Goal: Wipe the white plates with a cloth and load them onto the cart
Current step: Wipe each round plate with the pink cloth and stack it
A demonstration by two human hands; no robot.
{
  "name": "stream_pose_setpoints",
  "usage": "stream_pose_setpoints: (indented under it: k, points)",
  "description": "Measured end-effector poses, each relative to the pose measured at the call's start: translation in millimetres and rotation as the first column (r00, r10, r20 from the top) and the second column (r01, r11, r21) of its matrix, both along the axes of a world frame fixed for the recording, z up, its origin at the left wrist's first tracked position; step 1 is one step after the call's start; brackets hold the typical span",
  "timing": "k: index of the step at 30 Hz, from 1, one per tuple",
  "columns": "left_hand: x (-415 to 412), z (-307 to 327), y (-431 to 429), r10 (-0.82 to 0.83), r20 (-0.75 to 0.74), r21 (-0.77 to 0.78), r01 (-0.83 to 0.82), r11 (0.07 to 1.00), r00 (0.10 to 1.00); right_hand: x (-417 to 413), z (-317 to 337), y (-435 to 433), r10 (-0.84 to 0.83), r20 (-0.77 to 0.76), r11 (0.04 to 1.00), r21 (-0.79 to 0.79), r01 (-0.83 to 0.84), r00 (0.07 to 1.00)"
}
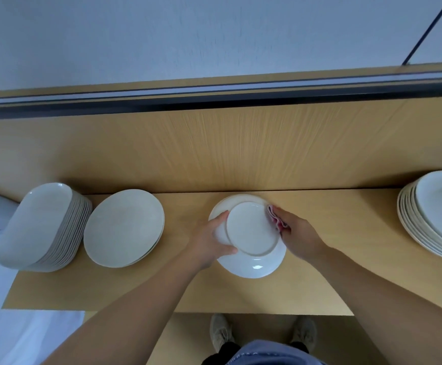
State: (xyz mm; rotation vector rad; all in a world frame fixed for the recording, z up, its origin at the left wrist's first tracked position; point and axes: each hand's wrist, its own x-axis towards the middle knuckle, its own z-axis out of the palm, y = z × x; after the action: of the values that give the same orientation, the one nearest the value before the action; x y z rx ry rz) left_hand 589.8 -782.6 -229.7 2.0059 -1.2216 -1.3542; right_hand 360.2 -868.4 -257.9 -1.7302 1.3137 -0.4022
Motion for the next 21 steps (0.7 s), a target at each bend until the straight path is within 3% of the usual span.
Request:
stream_pose_setpoints:
  k: [4,7,13,21]
  points:
    - [-2.8,-1.7,8.0,-0.026,-0.024,0.007,0.026,1.0,0.999,-3.4,-3.7,22.8,-0.068,0.114,0.997,0.048,0.063,0.991]
    - [1.1,-0.4,10.9,-0.074,-0.051,-0.007,0.074,0.997,0.996,-5.9,-2.8,11.9,0.013,0.058,1.0,-0.005,-0.012,0.998]
    - [1.4,0.0,8.7,-0.015,-0.195,-0.018,0.012,1.0,0.981,-3.9,0.4,-29.1,0.281,-0.092,0.953,-0.089,-0.289,0.955]
    - [0.8,-8.6,5.1,0.026,-0.15,-0.046,-0.033,0.998,0.988,1.3,4.7,-33.8,0.235,-0.084,0.97,-0.038,-0.239,0.968]
